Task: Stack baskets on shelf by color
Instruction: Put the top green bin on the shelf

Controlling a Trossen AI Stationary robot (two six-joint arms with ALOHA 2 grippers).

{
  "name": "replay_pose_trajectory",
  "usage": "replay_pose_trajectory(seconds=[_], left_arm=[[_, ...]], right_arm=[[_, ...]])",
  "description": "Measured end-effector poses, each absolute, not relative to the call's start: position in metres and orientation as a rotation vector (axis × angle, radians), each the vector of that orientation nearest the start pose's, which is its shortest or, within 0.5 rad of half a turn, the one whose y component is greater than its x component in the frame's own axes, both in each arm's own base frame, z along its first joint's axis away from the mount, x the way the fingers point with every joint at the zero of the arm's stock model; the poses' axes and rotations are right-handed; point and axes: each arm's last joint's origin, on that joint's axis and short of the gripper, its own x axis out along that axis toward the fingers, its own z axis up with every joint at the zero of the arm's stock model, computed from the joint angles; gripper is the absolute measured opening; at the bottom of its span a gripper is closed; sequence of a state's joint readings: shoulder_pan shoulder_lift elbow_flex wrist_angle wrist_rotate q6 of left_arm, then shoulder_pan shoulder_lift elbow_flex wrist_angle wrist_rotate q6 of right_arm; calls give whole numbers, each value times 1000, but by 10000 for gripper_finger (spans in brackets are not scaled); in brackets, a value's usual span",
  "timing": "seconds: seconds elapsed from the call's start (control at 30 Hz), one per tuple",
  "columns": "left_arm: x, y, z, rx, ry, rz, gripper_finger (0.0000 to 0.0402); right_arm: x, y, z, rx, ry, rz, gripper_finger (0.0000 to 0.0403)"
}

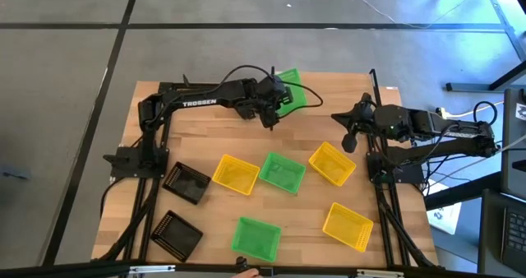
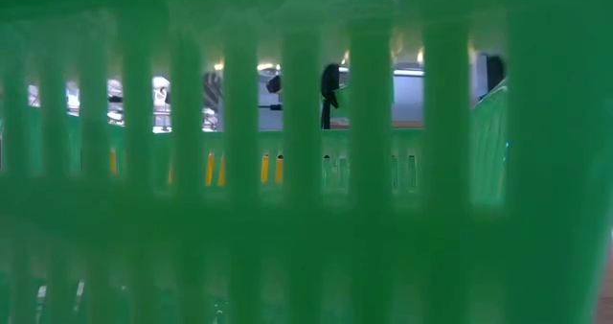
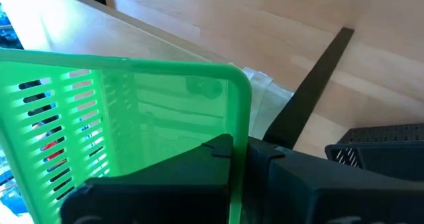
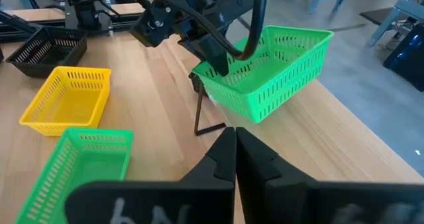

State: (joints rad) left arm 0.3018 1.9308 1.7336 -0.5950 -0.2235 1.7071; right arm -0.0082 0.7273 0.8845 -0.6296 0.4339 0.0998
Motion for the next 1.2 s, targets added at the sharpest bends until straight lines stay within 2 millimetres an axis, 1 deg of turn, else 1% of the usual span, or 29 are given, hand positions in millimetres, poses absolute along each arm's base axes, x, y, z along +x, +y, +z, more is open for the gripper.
replay_pose_trajectory(seconds=[0.27, 0.7, 0.87, 1.03, 1.2], left_arm=[[413, 132, 293, 1525, 954, -335, 0], [413, 132, 294, 1502, 955, -316, 0], [412, 133, 294, 1506, 983, -292, 0], [413, 133, 294, 1463, 976, -268, 0], [413, 133, 295, 1481, 968, -274, 0]], right_arm=[[139, -13, 334, -5, 443, -456, 0], [139, -13, 334, -4, 443, -456, 1], [139, -13, 334, -4, 443, -456, 0], [139, -13, 334, -4, 443, -456, 1], [139, -13, 334, -4, 443, -456, 1]])
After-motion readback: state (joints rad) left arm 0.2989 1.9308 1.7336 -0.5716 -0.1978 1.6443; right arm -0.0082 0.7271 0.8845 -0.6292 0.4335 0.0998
